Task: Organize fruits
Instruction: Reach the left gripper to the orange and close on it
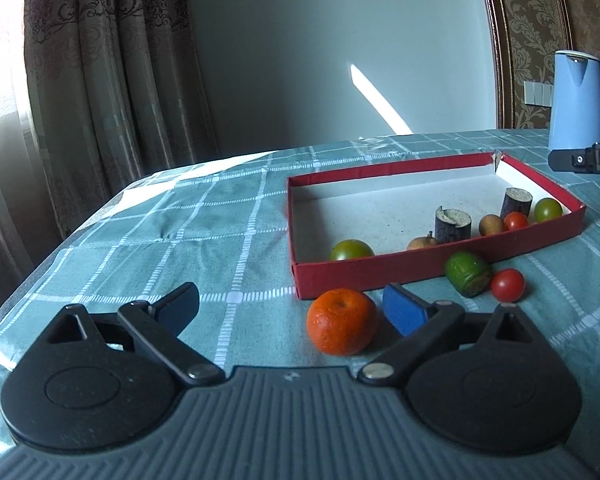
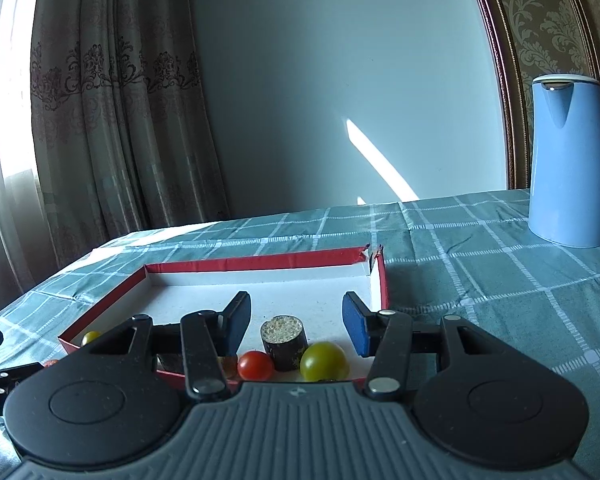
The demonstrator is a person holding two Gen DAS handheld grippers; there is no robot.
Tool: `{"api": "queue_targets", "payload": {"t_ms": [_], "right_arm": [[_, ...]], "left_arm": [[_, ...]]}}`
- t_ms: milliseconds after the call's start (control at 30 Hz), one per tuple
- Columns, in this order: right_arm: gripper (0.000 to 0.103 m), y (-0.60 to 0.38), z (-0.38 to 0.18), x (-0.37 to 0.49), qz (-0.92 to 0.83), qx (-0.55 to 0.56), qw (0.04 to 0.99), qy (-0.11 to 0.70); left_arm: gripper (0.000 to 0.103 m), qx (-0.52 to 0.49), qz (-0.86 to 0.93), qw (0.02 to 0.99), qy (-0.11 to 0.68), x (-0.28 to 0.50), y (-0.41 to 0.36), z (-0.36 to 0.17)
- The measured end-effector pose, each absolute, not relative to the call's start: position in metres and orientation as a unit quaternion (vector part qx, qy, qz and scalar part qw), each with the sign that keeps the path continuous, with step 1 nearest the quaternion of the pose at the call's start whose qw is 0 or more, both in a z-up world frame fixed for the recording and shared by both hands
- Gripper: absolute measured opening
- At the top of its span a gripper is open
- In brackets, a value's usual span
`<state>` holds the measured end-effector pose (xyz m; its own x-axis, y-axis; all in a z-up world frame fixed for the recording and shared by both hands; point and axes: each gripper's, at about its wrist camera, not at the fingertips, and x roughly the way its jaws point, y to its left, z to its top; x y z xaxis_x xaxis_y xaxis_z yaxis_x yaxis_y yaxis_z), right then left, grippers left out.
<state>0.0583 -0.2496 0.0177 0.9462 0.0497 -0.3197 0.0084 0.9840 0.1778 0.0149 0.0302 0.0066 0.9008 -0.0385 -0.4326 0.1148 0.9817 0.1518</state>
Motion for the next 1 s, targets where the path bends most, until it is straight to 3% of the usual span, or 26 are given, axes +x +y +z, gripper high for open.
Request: {"api": "queue_targets", "payload": {"t_ms": [233, 367, 433, 500, 533, 1000], "right_arm": [[0.050, -0.250, 0.018, 0.058, 0.011, 0.091, 0.983, 0.161], [0.050, -0.250, 0.018, 0.058, 0.014, 0.092, 0.982, 0.162], [0.050, -0.250, 0.018, 0.057, 0.014, 0.091, 0.983, 0.162], [0.050, -0.249, 0.018, 0.057, 0.014, 0.091, 0.983, 0.162], [0.050, -0.249, 0.018, 0.057, 0.013, 0.091, 0.982, 0.162], [0.050, -0.250, 0.020, 0.055, 0.017, 0.093, 0.983, 0.156]], "left_arm": [[0.090, 0.074, -0.050, 0.959, 0.268, 0.036, 0.024, -0.001], [0.063, 0.058, -0.068, 0.958, 0.271, 0.037, 0.027, -0.001], [0.057, 0.065, -0.071, 0.958, 0.269, 0.036, 0.023, -0.001], [0.043, 0.072, -0.078, 0.958, 0.266, 0.034, 0.018, -0.001], [0.040, 0.073, -0.081, 0.958, 0.266, 0.033, 0.016, -0.001], [0.039, 0.074, -0.073, 0.965, 0.242, 0.023, 0.014, 0.008]]}}
